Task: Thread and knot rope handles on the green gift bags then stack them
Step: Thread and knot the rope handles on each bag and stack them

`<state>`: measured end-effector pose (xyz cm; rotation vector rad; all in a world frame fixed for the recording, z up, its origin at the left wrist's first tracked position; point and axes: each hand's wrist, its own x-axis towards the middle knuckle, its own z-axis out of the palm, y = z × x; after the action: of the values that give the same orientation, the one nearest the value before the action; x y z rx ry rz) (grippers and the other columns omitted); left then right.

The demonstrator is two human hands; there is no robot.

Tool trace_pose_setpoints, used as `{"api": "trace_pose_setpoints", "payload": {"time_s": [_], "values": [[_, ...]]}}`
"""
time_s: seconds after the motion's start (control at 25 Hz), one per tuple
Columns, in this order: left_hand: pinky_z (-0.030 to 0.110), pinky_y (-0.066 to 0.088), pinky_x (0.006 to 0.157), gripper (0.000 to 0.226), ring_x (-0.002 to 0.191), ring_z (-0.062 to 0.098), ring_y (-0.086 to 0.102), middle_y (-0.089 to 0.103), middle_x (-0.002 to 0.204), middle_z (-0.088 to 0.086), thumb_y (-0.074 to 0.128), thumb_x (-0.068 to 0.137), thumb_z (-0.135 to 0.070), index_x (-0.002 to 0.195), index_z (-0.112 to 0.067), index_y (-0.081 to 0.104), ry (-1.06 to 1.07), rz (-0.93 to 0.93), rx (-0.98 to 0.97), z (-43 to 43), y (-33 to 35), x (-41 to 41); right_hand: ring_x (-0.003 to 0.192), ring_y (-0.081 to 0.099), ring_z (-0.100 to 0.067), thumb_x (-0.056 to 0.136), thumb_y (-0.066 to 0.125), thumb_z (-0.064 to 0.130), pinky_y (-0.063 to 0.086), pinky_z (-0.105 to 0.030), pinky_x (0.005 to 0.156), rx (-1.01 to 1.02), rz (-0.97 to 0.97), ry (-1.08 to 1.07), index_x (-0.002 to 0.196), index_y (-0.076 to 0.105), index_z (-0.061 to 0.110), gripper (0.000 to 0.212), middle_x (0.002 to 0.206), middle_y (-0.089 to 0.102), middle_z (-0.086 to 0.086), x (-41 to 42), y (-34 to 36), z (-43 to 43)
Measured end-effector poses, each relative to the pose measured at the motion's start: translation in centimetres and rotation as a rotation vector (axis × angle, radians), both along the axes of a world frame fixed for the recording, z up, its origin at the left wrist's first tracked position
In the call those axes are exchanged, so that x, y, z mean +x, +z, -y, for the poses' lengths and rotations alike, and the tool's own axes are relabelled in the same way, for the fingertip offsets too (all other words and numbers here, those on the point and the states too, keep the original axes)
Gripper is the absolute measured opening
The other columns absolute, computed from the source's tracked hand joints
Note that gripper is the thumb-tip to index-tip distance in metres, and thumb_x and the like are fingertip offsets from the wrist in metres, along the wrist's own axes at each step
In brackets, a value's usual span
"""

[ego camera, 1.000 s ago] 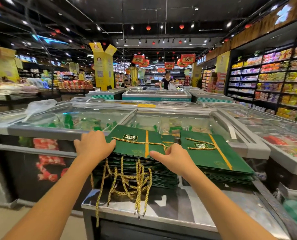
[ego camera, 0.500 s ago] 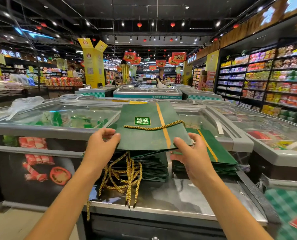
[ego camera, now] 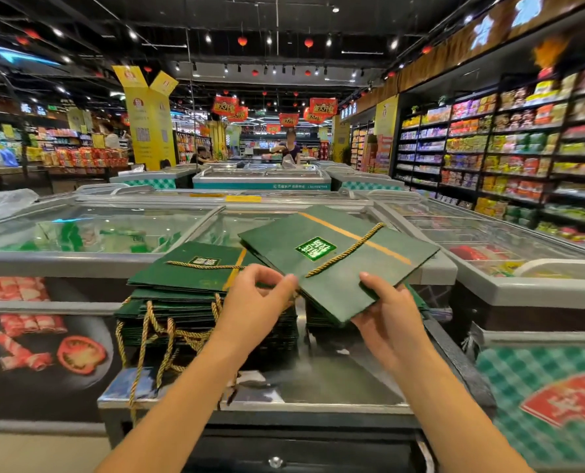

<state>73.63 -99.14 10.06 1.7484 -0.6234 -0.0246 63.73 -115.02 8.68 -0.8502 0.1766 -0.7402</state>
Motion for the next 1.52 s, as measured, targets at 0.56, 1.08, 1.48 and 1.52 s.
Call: {"api": "trace_pose_setpoints", "payload": {"time_s": [0.56,1.08,1.48,1.52], "values": [[0.012,0.055,0.054,0.026,0.078,0.011,0.065,0.070,0.112,0.012,0.058,0.098,-0.004,0.123,-0.001,0.063,-0.081,-0.462,-0.131,-2.7,2.9,5.6,0.078,0.076,-0.025,0.097,0.056,0.045,0.063,-0.033,0.060,0.164,-0.112,0.162,0.107,0.075,0.011,0.039,0.101,0.077,-0.010,-5.1,-0.2,5.8],[0.036,0.062,0.067,0.059,0.088,0.026,0.075,0.070,0.113,0.017,0.067,0.089,0.006,0.134,-0.020,0.038,-0.238,-0.515,-0.395,-0.3,-2.0,-1.5,0.104,0.073,-0.030,0.098,0.057,0.004,0.064,-0.042,0.080,-0.180,-0.227,-0.014,0.132,0.061,0.004,0.034,0.119,0.074,-0.014,-4.3,-1.8,5.1],[0.022,0.041,0.102,0.030,0.114,0.003,0.051,0.058,0.120,-0.013,0.057,0.096,-0.041,0.122,-0.027,0.064,-0.225,0.669,0.403,1.4,-5.8,-1.7,0.081,0.076,-0.019,0.100,0.062,0.015,0.058,-0.029,0.059,-0.518,-0.651,-0.132,0.114,0.062,0.016,0.014,0.103,0.075,-0.009,-6.2,-2.6,8.4],[0.022,0.034,0.110,0.040,0.127,0.003,0.043,0.053,0.133,-0.012,0.053,0.098,-0.045,0.134,-0.028,0.058,-0.296,0.721,0.459,2.1,-6.6,-1.9,0.082,0.075,-0.015,0.099,0.065,0.017,0.057,-0.027,0.061,-0.594,-0.672,-0.165,0.114,0.061,0.019,0.015,0.106,0.075,-0.006,-6.0,-3.0,8.2]]}}
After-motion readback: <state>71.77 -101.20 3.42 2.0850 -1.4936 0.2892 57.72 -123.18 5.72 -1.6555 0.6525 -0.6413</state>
